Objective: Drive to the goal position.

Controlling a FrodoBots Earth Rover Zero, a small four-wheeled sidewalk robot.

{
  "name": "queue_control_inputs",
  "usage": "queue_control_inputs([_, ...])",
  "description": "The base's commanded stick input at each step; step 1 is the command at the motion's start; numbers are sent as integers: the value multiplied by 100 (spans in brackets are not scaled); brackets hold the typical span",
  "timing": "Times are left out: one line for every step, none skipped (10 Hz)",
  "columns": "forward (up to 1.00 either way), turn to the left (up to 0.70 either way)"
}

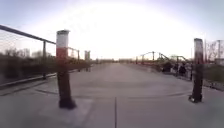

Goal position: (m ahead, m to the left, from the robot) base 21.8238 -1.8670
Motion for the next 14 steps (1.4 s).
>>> queue_control_inputs([100,-6])
queue_control_inputs([100,-22])
queue_control_inputs([100,-38])
queue_control_inputs([100,1])
queue_control_inputs([100,1])
queue_control_inputs([100,1])
queue_control_inputs([100,1])
queue_control_inputs([100,1])
queue_control_inputs([100,1])
queue_control_inputs([100,1])
queue_control_inputs([100,1])
queue_control_inputs([100,1])
queue_control_inputs([100,-10])
queue_control_inputs([100,-39])
